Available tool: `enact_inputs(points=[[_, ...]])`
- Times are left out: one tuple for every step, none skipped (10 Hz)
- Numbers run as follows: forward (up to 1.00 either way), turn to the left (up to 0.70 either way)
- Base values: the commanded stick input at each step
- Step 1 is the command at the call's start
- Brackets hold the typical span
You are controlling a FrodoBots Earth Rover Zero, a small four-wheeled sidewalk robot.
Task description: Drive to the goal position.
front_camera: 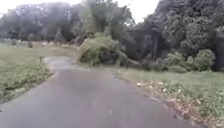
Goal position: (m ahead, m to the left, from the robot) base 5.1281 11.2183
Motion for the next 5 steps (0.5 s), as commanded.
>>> enact_inputs(points=[[0.7,0.0],[0.7,0.0],[0.7,0.0],[0.7,0.0],[0.7,0.0]])
